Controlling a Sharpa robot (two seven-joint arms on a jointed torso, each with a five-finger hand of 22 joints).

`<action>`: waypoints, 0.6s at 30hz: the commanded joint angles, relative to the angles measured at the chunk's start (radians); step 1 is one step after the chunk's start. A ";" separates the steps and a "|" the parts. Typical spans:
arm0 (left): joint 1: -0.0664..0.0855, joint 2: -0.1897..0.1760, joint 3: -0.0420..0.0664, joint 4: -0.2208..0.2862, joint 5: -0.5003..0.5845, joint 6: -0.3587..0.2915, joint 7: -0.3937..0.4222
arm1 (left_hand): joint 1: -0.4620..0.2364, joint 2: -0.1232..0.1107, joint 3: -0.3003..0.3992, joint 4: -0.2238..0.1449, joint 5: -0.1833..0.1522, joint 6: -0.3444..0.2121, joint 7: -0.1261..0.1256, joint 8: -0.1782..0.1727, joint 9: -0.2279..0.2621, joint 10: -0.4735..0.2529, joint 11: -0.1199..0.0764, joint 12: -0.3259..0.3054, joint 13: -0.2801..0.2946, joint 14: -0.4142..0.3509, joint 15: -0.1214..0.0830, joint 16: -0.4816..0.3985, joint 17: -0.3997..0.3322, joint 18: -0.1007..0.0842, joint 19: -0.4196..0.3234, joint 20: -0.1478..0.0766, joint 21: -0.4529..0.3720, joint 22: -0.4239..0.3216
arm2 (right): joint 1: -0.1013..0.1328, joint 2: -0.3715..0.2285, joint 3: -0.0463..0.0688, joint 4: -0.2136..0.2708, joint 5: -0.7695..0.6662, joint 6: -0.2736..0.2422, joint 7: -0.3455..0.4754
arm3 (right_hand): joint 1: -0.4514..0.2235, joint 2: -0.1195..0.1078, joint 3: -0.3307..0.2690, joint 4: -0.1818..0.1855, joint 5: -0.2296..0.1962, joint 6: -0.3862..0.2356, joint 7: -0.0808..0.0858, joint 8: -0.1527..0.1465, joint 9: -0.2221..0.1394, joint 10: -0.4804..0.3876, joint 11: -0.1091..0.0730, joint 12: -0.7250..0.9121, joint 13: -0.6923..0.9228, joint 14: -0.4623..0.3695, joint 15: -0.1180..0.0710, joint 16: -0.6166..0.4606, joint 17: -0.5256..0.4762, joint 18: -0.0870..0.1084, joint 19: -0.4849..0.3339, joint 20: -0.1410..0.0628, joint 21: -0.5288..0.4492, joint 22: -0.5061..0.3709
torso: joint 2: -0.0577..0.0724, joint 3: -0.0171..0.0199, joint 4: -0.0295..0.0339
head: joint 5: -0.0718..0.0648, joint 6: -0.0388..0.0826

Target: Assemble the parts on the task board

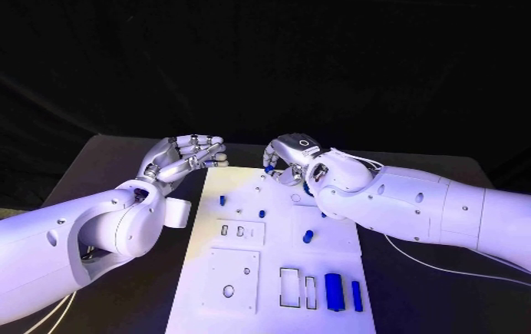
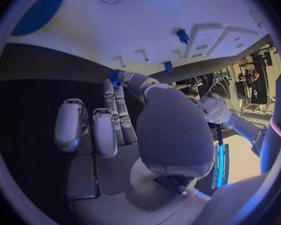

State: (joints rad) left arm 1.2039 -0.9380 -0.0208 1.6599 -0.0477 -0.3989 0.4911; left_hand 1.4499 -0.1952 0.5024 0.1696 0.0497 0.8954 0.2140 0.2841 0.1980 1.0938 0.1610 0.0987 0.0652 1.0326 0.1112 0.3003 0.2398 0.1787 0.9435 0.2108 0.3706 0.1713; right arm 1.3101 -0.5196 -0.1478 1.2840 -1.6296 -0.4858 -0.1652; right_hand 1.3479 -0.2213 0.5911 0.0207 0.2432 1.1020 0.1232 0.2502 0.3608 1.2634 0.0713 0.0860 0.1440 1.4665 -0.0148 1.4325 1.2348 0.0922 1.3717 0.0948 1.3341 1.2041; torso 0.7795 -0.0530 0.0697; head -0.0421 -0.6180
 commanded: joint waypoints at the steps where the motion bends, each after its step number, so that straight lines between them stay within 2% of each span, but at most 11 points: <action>1: 0.003 0.000 0.001 0.003 0.004 0.019 0.004 | -0.012 0.002 0.005 0.002 0.001 -0.001 0.005 -0.005 -0.001 0.005 0.000 -0.006 -0.001 -0.004 0.003 -0.006 0.001 0.000 -0.008 0.001 0.000 -0.002 | -0.002 0.006 0.000 -0.004 -0.001 0.011 0.003 | -0.002 0.000 0.006 0.000 -0.004 0.004 0.000 0.007 0.002 0.019 -0.015 0.004 0.016 0.049 -0.004 0.006 0.001 -0.014 0.000 -0.007 0.006 0.001 | 0.002 -0.0008 0.0012 | 0.002 -0.004; 12: 0.009 0.002 0.001 -0.002 0.004 0.020 0.002 | -0.013 0.001 0.007 0.000 0.001 -0.001 0.005 -0.006 -0.001 0.006 0.000 -0.009 -0.001 -0.005 0.003 -0.008 0.002 0.000 -0.009 0.001 -0.001 -0.002 | -0.004 0.022 0.000 -0.013 0.004 0.030 0.007 | -0.008 -0.003 0.008 0.000 -0.008 0.000 0.000 0.006 0.005 0.016 -0.014 0.002 0.016 0.049 -0.003 0.009 0.004 -0.014 -0.002 -0.007 0.005 0.000 | 0.003 -0.0010 0.0029 | 0.004 -0.007; 18: 0.011 0.002 0.001 -0.003 0.004 0.020 0.001 | -0.013 0.001 0.007 0.000 0.001 -0.001 0.005 -0.006 -0.001 0.006 0.000 -0.009 -0.001 -0.005 0.003 -0.008 0.002 0.000 -0.009 0.001 -0.001 -0.002 | -0.006 0.026 0.000 -0.015 0.007 0.044 0.010 | -0.011 -0.003 0.009 0.001 -0.009 -0.001 0.000 0.006 0.006 0.017 -0.014 0.002 0.016 0.049 -0.003 0.009 0.003 -0.014 -0.002 -0.006 0.005 0.001 | 0.005 -0.0009 0.0014 | 0.007 -0.010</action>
State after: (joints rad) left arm 1.2132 -0.9379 -0.0208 1.6557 -0.0474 -0.3972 0.4882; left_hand 1.4458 -0.1910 0.5024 0.1696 0.0497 0.8954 0.2140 0.2841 0.1981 1.0938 0.1610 0.0928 0.0652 1.0326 0.1112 0.2963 0.2411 0.1787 0.9436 0.2108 0.3706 0.1700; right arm 1.3053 -0.4954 -0.1480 1.2697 -1.6214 -0.4681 -0.1619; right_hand 1.3475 -0.2217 0.5937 0.0238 0.2374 1.1013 0.1236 0.2541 0.3665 1.2635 0.0712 0.0806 0.1441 1.4665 -0.0147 1.4359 1.2380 0.0922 1.3717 0.0948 1.3341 1.2042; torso 0.7832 -0.0539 0.0715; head -0.0358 -0.6265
